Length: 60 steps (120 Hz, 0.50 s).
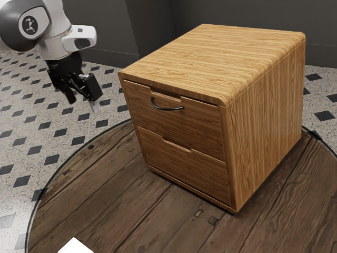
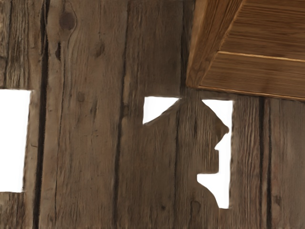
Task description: Pull the drawer handle with one arm to open the drawer
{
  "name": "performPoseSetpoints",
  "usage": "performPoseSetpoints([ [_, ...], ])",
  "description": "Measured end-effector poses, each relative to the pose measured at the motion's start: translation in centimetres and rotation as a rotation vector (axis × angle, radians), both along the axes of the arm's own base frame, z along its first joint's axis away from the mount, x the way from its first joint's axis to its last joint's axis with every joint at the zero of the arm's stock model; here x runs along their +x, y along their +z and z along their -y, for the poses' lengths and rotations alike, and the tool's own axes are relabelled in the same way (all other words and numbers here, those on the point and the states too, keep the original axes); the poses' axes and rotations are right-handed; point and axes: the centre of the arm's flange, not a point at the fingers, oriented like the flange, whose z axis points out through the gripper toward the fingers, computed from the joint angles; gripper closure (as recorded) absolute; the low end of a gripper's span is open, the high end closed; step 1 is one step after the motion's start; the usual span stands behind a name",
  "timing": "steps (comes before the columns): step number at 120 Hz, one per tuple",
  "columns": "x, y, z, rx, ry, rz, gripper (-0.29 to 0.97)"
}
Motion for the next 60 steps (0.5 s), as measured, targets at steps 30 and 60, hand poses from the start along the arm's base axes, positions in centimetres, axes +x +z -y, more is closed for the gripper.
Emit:
performPoseSetpoints([
  [30, -4.4, 10.8, -1.1, 0.017, -0.008, 0.199, 0.0],
  [60, -6.2, 12.7, -0.7, -0.012, -0.388, 0.225, 0.0],
])
